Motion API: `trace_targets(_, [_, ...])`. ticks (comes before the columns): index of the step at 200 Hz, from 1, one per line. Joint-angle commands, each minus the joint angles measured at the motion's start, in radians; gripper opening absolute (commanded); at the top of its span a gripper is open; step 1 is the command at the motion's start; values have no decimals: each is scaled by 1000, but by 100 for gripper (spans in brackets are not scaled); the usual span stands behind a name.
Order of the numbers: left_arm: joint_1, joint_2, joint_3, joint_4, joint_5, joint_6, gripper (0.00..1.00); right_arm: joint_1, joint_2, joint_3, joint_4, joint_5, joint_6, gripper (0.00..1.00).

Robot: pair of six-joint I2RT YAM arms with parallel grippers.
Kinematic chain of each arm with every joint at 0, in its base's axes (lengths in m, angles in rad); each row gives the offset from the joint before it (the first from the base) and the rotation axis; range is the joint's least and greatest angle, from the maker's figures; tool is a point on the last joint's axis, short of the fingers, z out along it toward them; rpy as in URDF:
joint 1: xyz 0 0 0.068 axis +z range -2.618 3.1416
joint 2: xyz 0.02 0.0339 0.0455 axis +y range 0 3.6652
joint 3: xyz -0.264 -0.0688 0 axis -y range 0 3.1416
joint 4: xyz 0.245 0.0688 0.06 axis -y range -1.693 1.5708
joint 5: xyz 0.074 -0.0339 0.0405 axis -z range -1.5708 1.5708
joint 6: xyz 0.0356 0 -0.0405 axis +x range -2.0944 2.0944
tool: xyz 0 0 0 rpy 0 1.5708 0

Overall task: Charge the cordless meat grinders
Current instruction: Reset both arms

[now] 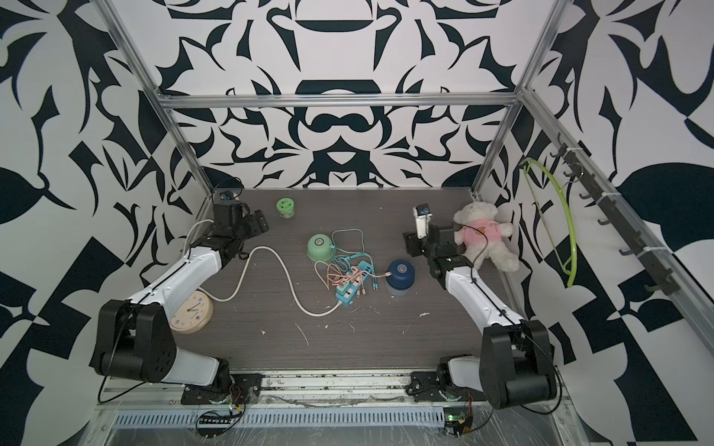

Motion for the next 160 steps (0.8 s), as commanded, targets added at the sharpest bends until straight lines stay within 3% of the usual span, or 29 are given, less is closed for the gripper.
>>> trace_targets(1, [8,-32,-78,93,-162,152,94,-47,-30,-125,187,130,91,65])
trace_targets(37, [66,-85,-249,279,-71,247,97,-57,45,-294,466,117,76,64])
trace_targets(90, [128,-70,-407,507,109,288,98,-59,298,-433,961,63,93,65])
trace_targets(104, [137,-62,-421,562,153,312,99,-60,256,-411,841,89,99,71])
trace_targets(123, [144,-40,-405,572,205,347,99,-57,272,-382,814,99,105,81])
trace_targets(127, [146,-36,-404,577,213,351,99,-56,266,-382,805,101,104,95])
trace_targets(130, [149,-34,-404,582,220,353,99,-56,267,-384,811,101,105,99])
trace_targets(160, [170,-42,-414,591,268,347,98,-57,272,-388,825,99,104,99])
